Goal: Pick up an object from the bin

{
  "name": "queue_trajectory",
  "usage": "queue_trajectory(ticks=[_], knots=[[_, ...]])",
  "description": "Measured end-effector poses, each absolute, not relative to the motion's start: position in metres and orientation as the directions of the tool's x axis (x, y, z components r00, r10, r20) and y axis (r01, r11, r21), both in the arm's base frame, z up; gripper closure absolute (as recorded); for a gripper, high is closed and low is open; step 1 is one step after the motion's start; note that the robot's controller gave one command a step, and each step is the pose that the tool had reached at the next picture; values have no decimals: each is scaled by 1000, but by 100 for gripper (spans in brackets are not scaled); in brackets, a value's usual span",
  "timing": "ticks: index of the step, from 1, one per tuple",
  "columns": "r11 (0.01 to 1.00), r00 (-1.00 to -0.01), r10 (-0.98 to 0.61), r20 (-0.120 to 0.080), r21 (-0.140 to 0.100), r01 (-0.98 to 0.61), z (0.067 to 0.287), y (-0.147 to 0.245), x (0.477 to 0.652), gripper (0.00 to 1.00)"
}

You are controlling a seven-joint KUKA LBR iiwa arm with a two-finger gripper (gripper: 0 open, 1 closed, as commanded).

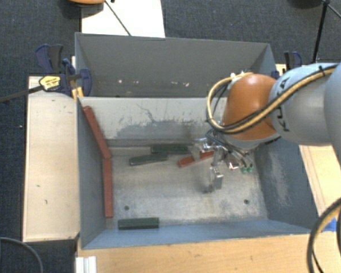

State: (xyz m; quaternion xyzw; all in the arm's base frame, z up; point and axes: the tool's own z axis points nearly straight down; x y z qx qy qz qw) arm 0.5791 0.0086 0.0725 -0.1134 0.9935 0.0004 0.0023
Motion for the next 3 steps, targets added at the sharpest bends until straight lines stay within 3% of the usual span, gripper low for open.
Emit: queue_trajectory(ticks=[1,2,3], knots=[[977,-977,-215,-5,-2,-215,72,1,583,0],[983,-983,-184,-6,0,-184,71,47,587,0],[1000,-1000,23,-6,2,23,71,19,590,0]])
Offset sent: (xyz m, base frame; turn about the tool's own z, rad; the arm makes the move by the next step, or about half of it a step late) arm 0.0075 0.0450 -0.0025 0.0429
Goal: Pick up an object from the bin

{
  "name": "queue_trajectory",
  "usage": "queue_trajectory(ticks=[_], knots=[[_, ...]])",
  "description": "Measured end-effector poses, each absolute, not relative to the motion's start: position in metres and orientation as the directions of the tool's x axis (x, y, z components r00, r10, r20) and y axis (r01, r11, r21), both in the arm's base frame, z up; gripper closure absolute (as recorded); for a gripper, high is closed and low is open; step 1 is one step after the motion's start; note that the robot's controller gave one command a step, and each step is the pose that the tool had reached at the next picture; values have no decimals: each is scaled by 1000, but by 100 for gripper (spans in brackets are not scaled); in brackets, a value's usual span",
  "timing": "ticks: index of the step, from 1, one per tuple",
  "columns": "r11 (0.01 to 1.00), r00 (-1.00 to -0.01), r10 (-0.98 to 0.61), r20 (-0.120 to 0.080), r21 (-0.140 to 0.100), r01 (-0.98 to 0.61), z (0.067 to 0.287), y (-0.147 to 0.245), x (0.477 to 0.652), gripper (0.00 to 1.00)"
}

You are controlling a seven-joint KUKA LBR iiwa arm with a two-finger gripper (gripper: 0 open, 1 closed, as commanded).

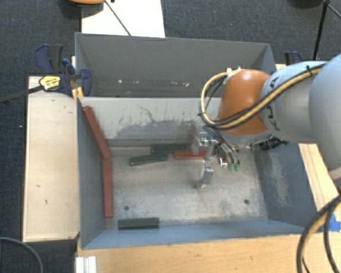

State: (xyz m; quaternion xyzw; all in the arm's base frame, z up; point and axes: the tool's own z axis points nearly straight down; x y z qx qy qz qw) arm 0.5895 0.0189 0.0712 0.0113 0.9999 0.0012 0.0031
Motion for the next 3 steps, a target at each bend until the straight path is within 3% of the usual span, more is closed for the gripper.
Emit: queue_trajectory(ticks=[1,2,3], knots=[[954,-954,-301,-6,-2,-301,73,6,584,100],[953,-953,-302,-3,0,-302,71,7,583,0],[953,-953,-304,-3,0,-304,71,7,583,100]])
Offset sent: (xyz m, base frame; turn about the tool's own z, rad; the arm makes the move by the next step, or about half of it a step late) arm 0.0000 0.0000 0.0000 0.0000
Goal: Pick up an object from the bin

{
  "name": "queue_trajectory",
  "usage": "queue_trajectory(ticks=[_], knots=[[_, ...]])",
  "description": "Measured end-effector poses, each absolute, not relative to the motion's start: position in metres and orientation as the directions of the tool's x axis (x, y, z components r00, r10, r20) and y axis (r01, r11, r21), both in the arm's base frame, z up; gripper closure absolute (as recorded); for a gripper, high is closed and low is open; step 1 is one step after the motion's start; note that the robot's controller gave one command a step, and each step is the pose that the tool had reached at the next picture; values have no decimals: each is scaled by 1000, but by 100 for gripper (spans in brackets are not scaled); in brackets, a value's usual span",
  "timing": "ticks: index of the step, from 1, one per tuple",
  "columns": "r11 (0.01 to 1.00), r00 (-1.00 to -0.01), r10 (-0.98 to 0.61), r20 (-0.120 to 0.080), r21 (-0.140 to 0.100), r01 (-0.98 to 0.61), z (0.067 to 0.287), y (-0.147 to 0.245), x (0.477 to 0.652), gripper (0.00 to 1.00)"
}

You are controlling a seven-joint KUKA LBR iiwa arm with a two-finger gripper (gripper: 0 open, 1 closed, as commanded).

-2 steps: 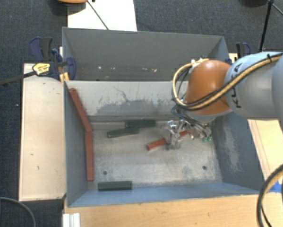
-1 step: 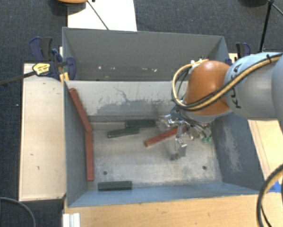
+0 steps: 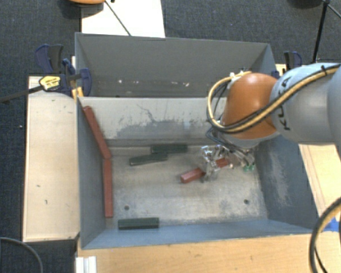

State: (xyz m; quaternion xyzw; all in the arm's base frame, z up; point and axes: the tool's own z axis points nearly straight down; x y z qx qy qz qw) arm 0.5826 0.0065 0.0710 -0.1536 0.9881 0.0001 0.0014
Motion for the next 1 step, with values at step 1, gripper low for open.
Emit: queue_trajectory(ticks=[1], knots=[[953,-953,-304,-3,0,-304,71,7,583,100]])
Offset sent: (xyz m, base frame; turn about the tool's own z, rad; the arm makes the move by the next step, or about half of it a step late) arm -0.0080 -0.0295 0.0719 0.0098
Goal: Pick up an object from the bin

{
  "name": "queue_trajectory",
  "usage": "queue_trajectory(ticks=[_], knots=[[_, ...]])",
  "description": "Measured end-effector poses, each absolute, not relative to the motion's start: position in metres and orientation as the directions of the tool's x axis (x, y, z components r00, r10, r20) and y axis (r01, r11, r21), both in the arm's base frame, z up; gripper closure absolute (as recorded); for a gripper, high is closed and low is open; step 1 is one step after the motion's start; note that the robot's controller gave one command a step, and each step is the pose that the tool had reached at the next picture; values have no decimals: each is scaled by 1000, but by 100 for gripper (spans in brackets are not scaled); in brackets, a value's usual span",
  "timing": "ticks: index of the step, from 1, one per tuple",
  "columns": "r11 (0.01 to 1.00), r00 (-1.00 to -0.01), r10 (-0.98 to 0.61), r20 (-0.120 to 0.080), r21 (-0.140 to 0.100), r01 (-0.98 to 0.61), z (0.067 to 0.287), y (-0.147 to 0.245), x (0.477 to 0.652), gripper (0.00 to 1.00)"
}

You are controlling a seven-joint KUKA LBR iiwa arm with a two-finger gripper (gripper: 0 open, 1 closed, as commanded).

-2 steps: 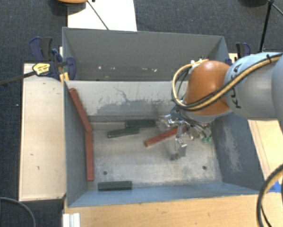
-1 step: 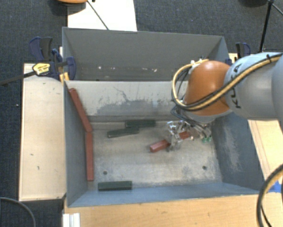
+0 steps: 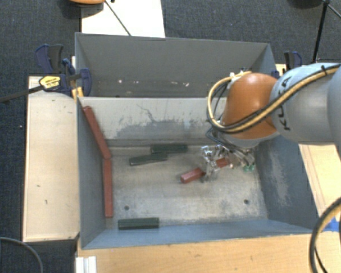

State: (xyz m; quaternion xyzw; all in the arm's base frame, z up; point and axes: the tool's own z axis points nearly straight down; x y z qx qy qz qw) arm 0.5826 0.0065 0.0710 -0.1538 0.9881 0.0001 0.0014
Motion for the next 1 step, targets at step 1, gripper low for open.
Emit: queue_trajectory(ticks=[1], knots=[[955,-955,-296,5,3,-296,116,-12,575,100]])
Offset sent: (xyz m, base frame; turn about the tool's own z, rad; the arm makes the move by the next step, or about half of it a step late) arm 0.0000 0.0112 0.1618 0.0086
